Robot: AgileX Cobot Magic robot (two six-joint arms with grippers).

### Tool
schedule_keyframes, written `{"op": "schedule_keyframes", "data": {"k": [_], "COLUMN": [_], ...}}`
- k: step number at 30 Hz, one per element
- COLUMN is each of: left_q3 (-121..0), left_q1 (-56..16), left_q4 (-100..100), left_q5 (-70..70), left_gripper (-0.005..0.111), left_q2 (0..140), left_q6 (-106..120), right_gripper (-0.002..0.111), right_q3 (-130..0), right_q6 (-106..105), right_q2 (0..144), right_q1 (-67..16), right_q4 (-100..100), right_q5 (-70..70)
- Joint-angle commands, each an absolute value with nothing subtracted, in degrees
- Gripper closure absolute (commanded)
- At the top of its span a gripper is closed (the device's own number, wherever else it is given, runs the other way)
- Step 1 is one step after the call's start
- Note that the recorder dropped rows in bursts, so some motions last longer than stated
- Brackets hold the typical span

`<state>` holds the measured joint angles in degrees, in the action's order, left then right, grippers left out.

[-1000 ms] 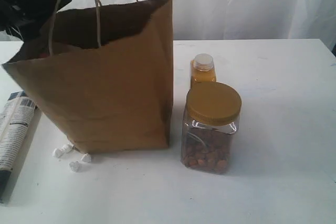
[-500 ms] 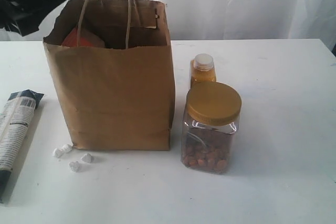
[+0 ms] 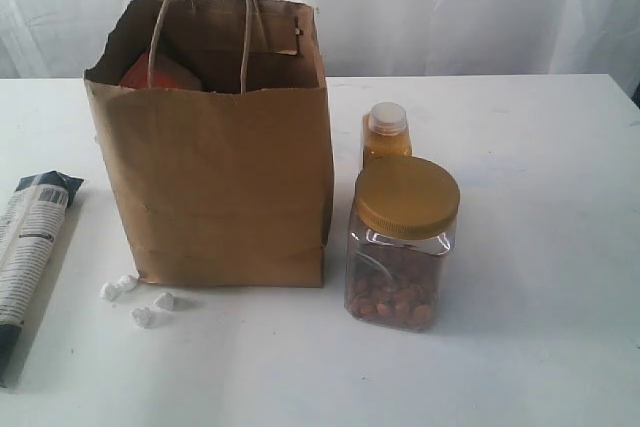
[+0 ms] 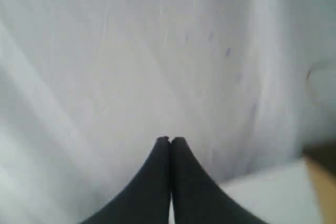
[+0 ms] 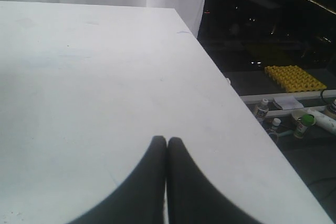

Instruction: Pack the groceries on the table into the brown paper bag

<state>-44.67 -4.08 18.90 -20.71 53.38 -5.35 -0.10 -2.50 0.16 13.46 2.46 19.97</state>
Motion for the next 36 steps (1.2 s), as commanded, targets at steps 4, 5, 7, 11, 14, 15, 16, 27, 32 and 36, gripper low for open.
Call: {"op": "schedule_keyframes", "data": {"k": [4, 5, 7, 11, 14, 15, 16, 27, 32, 36], "left_q3": [-41.7, -41.7, -41.7, -41.6, -40.6, -40.2, -39.1, -29.7, -17.1, -11.3], "left_q1": [-1.6, 1.8, 7.1, 11.3, 11.3, 11.3, 11.3, 11.2, 11.2, 11.2], "left_q4": [14.0, 15.8, 19.7, 21.4, 17.4, 15.8, 13.5, 12.3, 11.2, 13.4], "left_q5": [14.1, 20.3, 28.9, 36.9, 36.8, 36.5, 34.1, 20.2, 18.7, 18.4], "left_gripper": [0.107, 0.107, 0.107, 0.107, 0.107, 0.107, 0.107, 0.107, 0.107, 0.107], "left_q2": [52.4, 52.4, 51.8, 43.7, 36.8, 34.4, 30.4, 13.3, 13.3, 13.3], "left_q6": [6.4, -1.1, -12.4, -22.9, -22.5, -22.5, -22.5, -20.8, -30.2, -30.0], "right_gripper": [0.108, 0.108, 0.108, 0.108, 0.108, 0.108, 0.108, 0.108, 0.108, 0.108], "right_q3": [0.0, 0.0, 0.0, 0.0, 0.0, 0.0, 0.0, 0.0, 0.0, 0.0], "right_q6": [-1.3, -1.3, -1.3, -1.3, -1.3, -1.3, -1.3, -1.3, -1.3, -1.3], "right_q2": [0.0, 0.0, 0.0, 0.0, 0.0, 0.0, 0.0, 0.0, 0.0, 0.0], "right_q1": [13.7, 13.7, 13.7, 13.7, 13.7, 13.7, 13.7, 13.7, 13.7, 13.7], "right_q4": [2.7, 2.7, 2.7, 2.7, 2.7, 2.7, 2.6, 2.6, 2.6, 2.6], "right_q5": [19.7, 19.7, 19.7, 19.7, 19.7, 19.7, 19.7, 19.7, 19.7, 19.7]}}
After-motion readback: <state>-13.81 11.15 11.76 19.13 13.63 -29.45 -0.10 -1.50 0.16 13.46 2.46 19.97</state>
